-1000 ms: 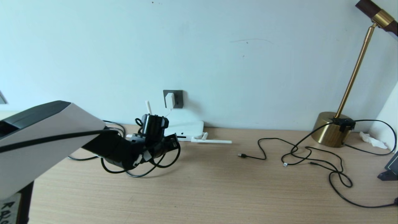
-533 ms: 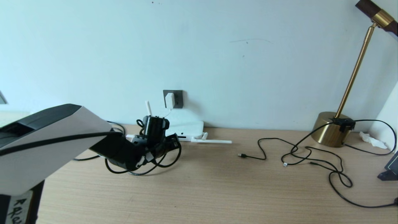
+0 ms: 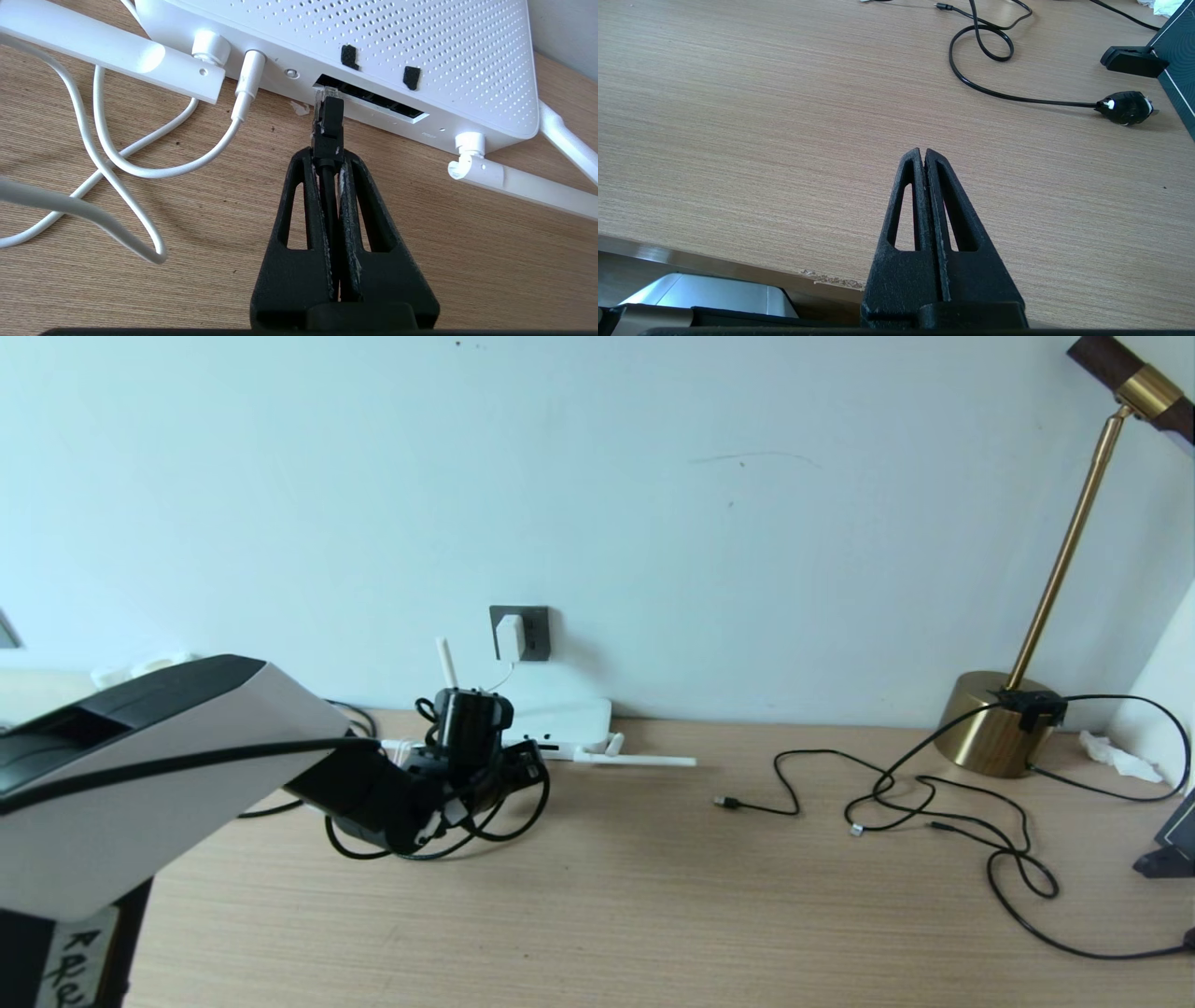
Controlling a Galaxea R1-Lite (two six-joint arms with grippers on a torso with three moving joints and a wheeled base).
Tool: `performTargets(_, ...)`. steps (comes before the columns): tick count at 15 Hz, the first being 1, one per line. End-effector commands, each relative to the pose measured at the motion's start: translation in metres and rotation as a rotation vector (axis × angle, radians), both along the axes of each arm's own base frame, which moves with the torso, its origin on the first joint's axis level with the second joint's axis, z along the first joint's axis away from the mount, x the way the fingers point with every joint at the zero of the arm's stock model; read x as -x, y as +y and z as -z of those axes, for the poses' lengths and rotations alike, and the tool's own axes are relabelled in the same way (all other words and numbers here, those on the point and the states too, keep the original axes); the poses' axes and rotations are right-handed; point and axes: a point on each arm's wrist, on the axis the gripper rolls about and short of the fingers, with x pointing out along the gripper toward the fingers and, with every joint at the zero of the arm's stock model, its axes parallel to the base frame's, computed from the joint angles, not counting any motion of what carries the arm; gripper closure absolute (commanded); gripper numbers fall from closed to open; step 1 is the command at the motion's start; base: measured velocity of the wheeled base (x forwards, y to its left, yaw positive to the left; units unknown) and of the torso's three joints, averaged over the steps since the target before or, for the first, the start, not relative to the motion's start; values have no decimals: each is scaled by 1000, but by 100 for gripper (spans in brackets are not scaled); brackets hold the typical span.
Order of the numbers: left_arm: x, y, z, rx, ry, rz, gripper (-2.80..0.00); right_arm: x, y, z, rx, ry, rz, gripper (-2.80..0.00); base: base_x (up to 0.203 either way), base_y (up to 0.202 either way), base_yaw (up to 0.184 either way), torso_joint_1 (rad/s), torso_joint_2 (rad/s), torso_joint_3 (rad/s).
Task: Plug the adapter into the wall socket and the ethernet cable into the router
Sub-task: Align cable and router interface
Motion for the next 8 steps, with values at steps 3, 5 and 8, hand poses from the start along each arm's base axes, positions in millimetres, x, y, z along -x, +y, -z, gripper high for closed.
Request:
performTargets(3,-1,0,2,1,1,-4,0,0,0,0,1,2,-2,0,0,0,0,0,0,0)
performTargets(5,-1,0,4,-3,3,-5,0,0,0,0,1,2,-2,0,0,0,0,0,0,0)
performTargets(8,-2,0,4,-7,3,-5,0,0,0,0,1,2,-2,0,0,0,0,0,0,0)
